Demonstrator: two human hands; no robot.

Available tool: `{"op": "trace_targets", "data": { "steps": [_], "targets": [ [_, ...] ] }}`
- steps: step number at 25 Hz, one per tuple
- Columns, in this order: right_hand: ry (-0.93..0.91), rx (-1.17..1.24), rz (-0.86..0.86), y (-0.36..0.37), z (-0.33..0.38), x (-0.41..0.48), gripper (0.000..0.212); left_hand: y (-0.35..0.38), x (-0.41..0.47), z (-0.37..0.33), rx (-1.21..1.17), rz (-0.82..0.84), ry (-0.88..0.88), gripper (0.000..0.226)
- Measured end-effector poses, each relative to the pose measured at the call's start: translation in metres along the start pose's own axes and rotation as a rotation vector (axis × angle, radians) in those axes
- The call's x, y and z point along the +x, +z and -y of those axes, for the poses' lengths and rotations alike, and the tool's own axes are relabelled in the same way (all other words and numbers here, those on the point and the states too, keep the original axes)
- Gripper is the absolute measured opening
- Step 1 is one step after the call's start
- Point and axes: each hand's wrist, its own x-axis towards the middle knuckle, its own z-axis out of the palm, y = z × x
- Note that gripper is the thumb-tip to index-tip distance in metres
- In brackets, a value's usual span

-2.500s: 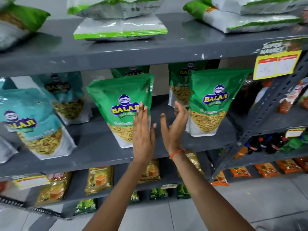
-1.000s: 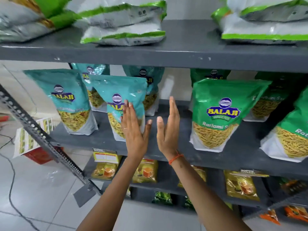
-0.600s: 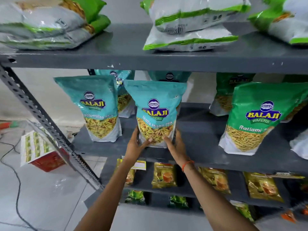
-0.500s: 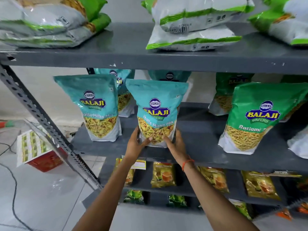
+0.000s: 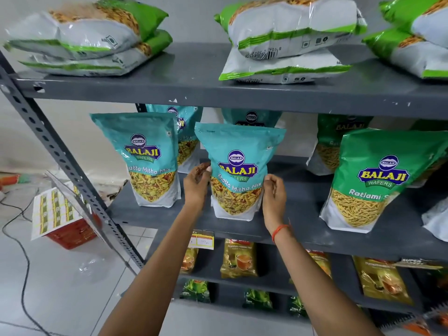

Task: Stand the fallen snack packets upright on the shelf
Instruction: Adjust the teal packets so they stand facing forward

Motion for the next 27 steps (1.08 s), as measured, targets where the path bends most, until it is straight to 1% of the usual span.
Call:
{"op": "trace_targets", "data": {
  "steps": [2,4,8,10,11,15,17,20,23,25,27],
  "targets": [
    [0.022,0.036,-0.019,0.002,0.004,0.004,0.016,0.006,0.002,-0.003,-0.044,-0.069,-0.040,0.022],
    [0.043,0.044,-0.018,0.003,0.004,0.006,0.018,0.010,0.001,-0.001,-0.065,-0.117,-0.033,0.014],
    [0.059,0.031,-0.091,0.005,0.000,0.007,0.009,0.016,-0.002,0.005,-0.130,-0.200,-0.041,0.005],
    [0.064,0.016,-0.147,0.007,0.001,0.007,0.008,0.018,-0.005,0.006,-0.194,-0.203,-0.063,0.004],
    [0.063,0.004,-0.164,0.009,0.001,0.007,0.009,0.019,-0.006,0.007,-0.189,-0.220,-0.059,0.005],
    [0.069,-0.005,-0.243,0.017,0.003,0.003,0.016,0.025,-0.011,0.009,-0.082,-0.358,-0.023,0.008],
    [0.073,-0.003,-0.300,0.023,0.007,0.000,0.016,0.027,-0.013,0.009,-0.021,-0.386,0.002,0.011],
    [0.089,0.008,-0.358,0.029,0.011,-0.002,0.017,0.031,-0.019,0.006,0.115,-0.381,0.064,0.016],
    [0.095,-0.003,-0.384,0.032,0.013,-0.003,0.015,0.030,-0.022,0.005,0.227,-0.349,0.130,0.015],
    [0.093,-0.016,-0.408,0.034,0.013,-0.003,0.016,0.027,-0.023,0.006,0.238,-0.340,0.141,0.018],
    [0.104,-0.014,-0.438,0.038,0.014,-0.003,0.017,0.026,-0.023,0.007,0.217,-0.358,0.117,0.018]
  ]
}}
